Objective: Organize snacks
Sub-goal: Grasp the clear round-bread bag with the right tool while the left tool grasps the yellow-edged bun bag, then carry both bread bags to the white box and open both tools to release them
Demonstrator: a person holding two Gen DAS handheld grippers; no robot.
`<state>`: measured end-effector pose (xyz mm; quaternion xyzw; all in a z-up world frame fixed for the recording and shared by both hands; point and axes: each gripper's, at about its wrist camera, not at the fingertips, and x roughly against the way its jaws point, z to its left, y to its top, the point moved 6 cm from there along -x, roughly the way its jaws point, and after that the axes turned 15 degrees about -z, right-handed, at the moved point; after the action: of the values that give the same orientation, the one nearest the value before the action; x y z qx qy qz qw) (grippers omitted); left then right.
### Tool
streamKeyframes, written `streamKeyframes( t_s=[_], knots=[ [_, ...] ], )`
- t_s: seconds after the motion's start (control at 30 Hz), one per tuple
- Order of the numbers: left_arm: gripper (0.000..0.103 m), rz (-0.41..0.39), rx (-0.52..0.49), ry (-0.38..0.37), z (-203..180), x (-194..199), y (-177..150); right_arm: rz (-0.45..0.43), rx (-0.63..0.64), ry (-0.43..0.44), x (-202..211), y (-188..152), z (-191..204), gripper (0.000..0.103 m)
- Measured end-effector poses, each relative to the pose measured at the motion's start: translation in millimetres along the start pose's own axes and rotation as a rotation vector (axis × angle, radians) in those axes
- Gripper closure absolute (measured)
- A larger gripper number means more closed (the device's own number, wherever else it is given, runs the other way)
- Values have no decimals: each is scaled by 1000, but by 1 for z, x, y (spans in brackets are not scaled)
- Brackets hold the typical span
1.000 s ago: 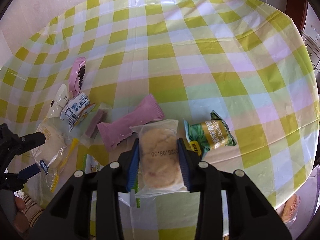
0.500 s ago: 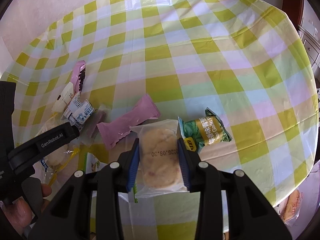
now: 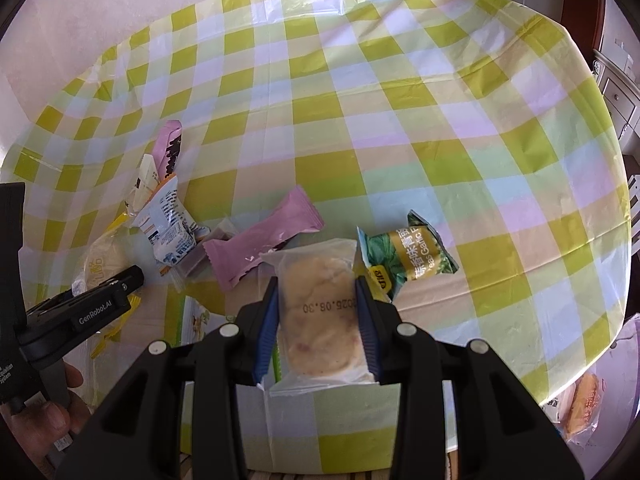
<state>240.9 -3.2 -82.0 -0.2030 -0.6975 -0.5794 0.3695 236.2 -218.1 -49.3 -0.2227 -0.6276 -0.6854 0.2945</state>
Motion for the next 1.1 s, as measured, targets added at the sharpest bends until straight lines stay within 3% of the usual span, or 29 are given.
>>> streamKeyframes(
  t_s=[0.37, 0.53, 0.83, 1.1],
  knots=[
    [39, -101, 94, 21, 24, 27, 14, -3, 3, -1, 7, 2, -2, 66],
    [39, -170, 84, 10, 18, 46, 25, -10, -4, -4, 15, 5, -5, 66],
    [39, -191, 16, -131, -29, 70, 27, -25, -16, -33, 32, 12, -23, 66],
    [39, -150, -89, -286, -91, 86, 8, -23, -46, -87, 45, 8, -57, 66]
  ],
)
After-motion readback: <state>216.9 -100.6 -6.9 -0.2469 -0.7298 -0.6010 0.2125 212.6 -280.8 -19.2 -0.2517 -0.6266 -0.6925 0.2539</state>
